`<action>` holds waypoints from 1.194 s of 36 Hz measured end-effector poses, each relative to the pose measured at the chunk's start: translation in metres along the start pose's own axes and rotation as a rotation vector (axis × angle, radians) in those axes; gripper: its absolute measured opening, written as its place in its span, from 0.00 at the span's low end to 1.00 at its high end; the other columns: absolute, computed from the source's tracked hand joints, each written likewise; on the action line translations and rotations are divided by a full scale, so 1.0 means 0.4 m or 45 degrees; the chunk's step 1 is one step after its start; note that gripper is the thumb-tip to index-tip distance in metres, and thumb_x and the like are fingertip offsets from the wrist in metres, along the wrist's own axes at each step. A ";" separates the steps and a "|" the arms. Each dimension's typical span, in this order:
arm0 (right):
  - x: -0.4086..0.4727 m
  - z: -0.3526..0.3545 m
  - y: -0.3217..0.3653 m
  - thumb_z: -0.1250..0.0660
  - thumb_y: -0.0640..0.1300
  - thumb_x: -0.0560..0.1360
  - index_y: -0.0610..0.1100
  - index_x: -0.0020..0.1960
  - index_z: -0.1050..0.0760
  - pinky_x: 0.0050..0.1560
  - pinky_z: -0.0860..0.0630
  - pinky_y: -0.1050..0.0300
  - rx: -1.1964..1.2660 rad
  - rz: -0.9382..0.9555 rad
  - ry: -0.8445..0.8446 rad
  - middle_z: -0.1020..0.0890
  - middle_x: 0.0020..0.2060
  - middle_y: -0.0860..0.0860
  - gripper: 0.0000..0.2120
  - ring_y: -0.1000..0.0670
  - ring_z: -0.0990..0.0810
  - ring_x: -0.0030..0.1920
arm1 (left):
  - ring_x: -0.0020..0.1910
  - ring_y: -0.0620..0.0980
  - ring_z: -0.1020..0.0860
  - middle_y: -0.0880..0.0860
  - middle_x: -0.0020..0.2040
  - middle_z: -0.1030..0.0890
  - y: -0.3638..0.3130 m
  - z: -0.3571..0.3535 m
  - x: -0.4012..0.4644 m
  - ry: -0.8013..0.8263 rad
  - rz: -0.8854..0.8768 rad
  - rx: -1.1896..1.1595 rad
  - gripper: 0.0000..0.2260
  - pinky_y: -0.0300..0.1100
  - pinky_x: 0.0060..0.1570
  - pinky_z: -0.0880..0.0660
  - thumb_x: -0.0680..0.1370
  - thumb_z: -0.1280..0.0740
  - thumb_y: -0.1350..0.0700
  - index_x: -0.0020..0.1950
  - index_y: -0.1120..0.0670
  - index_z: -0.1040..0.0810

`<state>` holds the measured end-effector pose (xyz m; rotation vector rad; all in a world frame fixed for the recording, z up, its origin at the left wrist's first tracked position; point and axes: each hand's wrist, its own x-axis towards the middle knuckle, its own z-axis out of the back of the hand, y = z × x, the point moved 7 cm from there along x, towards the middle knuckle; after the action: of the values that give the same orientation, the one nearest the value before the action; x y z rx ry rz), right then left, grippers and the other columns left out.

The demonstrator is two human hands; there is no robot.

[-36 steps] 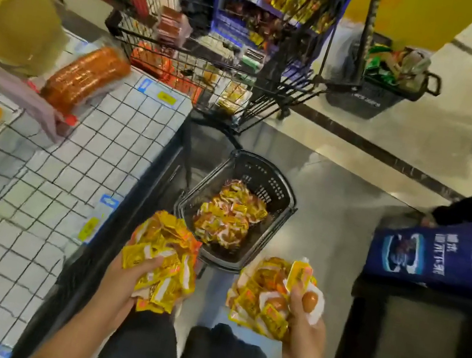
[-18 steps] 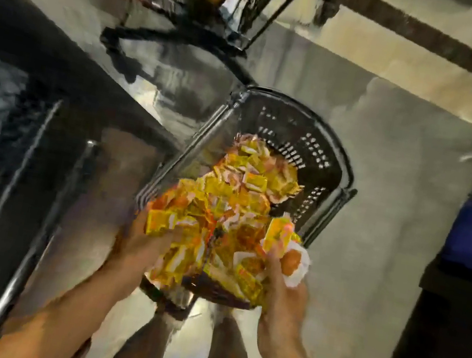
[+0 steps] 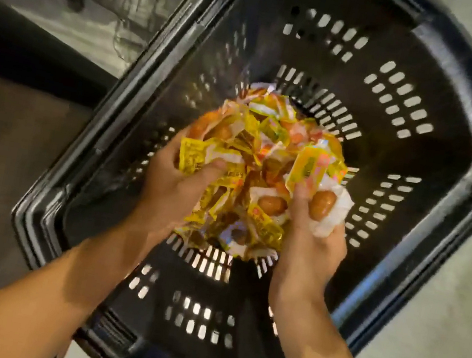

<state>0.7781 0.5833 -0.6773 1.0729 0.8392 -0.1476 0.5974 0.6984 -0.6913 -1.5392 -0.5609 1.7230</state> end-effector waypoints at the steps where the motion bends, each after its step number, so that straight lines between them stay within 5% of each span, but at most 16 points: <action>1: 0.017 0.001 -0.002 0.25 0.51 0.76 0.53 0.60 0.19 0.57 0.18 0.48 0.039 0.024 -0.015 0.13 0.51 0.56 0.14 0.55 0.14 0.53 | 0.53 0.51 0.15 0.51 0.53 0.13 0.007 -0.001 0.014 -0.018 -0.012 -0.019 0.20 0.46 0.53 0.18 0.75 0.26 0.63 0.66 0.55 0.22; 4: 0.068 0.006 -0.038 0.26 0.50 0.77 0.50 0.65 0.21 0.58 0.17 0.48 0.072 0.062 -0.060 0.13 0.53 0.53 0.18 0.53 0.14 0.55 | 0.49 0.46 0.15 0.47 0.50 0.13 0.053 -0.005 0.055 -0.059 0.032 -0.007 0.18 0.43 0.50 0.17 0.75 0.25 0.60 0.64 0.54 0.21; 8: 0.117 0.004 -0.163 0.28 0.44 0.78 0.48 0.72 0.28 0.66 0.23 0.44 -0.169 -0.116 -0.076 0.17 0.61 0.48 0.24 0.49 0.18 0.61 | 0.56 0.57 0.17 0.56 0.56 0.15 0.158 -0.008 0.085 -0.028 0.223 0.108 0.15 0.61 0.60 0.22 0.73 0.25 0.61 0.58 0.53 0.19; 11: 0.126 0.008 -0.204 0.31 0.34 0.78 0.44 0.75 0.31 0.69 0.26 0.43 -0.304 -0.124 -0.023 0.20 0.65 0.44 0.27 0.45 0.21 0.66 | 0.52 0.51 0.16 0.50 0.50 0.15 0.180 0.015 0.077 -0.157 0.168 0.209 0.09 0.54 0.58 0.21 0.73 0.25 0.60 0.47 0.47 0.20; 14: 0.101 0.026 -0.196 0.29 0.31 0.76 0.44 0.75 0.32 0.65 0.22 0.46 -0.312 -0.149 0.015 0.19 0.63 0.45 0.30 0.46 0.19 0.63 | 0.52 0.45 0.17 0.47 0.50 0.14 0.166 0.016 0.050 -0.114 0.115 0.194 0.13 0.47 0.56 0.22 0.75 0.26 0.63 0.56 0.50 0.18; 16: 0.072 0.036 -0.179 0.27 0.33 0.75 0.47 0.75 0.32 0.56 0.19 0.58 -0.245 -0.218 0.058 0.18 0.62 0.48 0.31 0.48 0.18 0.61 | 0.54 0.48 0.17 0.50 0.54 0.15 0.151 0.021 0.025 -0.041 0.124 0.209 0.17 0.44 0.57 0.22 0.76 0.29 0.65 0.62 0.53 0.21; 18: 0.040 0.045 -0.152 0.26 0.34 0.74 0.48 0.75 0.32 0.45 0.23 0.70 -0.299 -0.275 0.107 0.18 0.58 0.52 0.32 0.52 0.18 0.56 | 0.49 0.37 0.18 0.48 0.54 0.18 0.127 0.031 -0.013 0.060 0.160 0.220 0.16 0.33 0.47 0.22 0.77 0.31 0.67 0.63 0.55 0.23; 20: 0.002 0.056 -0.115 0.24 0.36 0.73 0.49 0.73 0.32 0.49 0.25 0.68 -0.476 -0.289 0.232 0.20 0.52 0.57 0.33 0.56 0.20 0.52 | 0.50 0.35 0.20 0.45 0.57 0.22 0.093 0.037 -0.068 0.195 0.223 0.310 0.20 0.31 0.49 0.25 0.79 0.31 0.64 0.69 0.50 0.27; 23: -0.089 0.068 -0.041 0.24 0.38 0.74 0.45 0.72 0.31 0.68 0.27 0.50 -0.884 -0.213 0.524 0.20 0.58 0.52 0.30 0.46 0.21 0.64 | 0.64 0.45 0.24 0.46 0.65 0.23 0.021 0.056 -0.161 0.374 0.215 0.418 0.25 0.43 0.65 0.27 0.78 0.30 0.61 0.74 0.51 0.29; 25: -0.156 0.081 0.025 0.26 0.36 0.75 0.46 0.71 0.28 0.71 0.30 0.52 -1.079 -0.129 0.681 0.20 0.62 0.52 0.26 0.46 0.24 0.68 | 0.65 0.44 0.25 0.46 0.65 0.22 -0.045 0.080 -0.227 0.434 0.175 0.532 0.24 0.40 0.63 0.29 0.78 0.29 0.59 0.73 0.50 0.28; 29: -0.280 0.113 0.191 0.29 0.41 0.77 0.44 0.73 0.29 0.68 0.27 0.52 -1.372 -0.021 0.871 0.21 0.65 0.46 0.24 0.44 0.23 0.66 | 0.60 0.46 0.23 0.47 0.60 0.22 -0.188 0.140 -0.360 0.476 0.079 0.691 0.25 0.31 0.55 0.30 0.77 0.28 0.61 0.73 0.48 0.28; 32: -0.377 0.134 0.315 0.30 0.40 0.79 0.41 0.70 0.27 0.67 0.26 0.49 -1.373 -0.017 0.941 0.20 0.64 0.44 0.21 0.43 0.21 0.64 | 0.59 0.51 0.20 0.51 0.59 0.19 -0.312 0.192 -0.468 0.454 0.023 0.752 0.24 0.39 0.60 0.25 0.76 0.28 0.65 0.67 0.44 0.25; 36: -0.515 0.171 0.463 0.30 0.43 0.79 0.41 0.70 0.25 0.67 0.26 0.49 -1.405 0.065 1.000 0.19 0.63 0.45 0.20 0.44 0.21 0.64 | 0.54 0.47 0.20 0.51 0.59 0.18 -0.502 0.266 -0.615 0.335 -0.158 0.915 0.18 0.21 0.49 0.33 0.75 0.27 0.59 0.64 0.50 0.20; 41: -0.701 0.228 0.641 0.31 0.43 0.80 0.42 0.69 0.24 0.65 0.24 0.47 -1.402 0.325 1.048 0.17 0.61 0.43 0.18 0.43 0.19 0.61 | 0.59 0.46 0.22 0.55 0.62 0.19 -0.724 0.327 -0.839 0.352 -0.371 0.952 0.16 0.21 0.56 0.36 0.77 0.28 0.62 0.65 0.58 0.20; 43: -0.774 0.260 0.702 0.30 0.44 0.80 0.43 0.70 0.26 0.62 0.23 0.46 -1.349 0.442 1.011 0.17 0.60 0.43 0.20 0.42 0.18 0.59 | 0.62 0.50 0.22 0.55 0.63 0.19 -0.782 0.360 -0.928 0.297 -0.422 0.926 0.17 0.31 0.62 0.32 0.78 0.29 0.62 0.66 0.58 0.21</action>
<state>0.7573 0.5522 -0.2483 0.2042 1.1935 0.9823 0.5322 0.6328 -0.1935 -1.0268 -0.0383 1.2633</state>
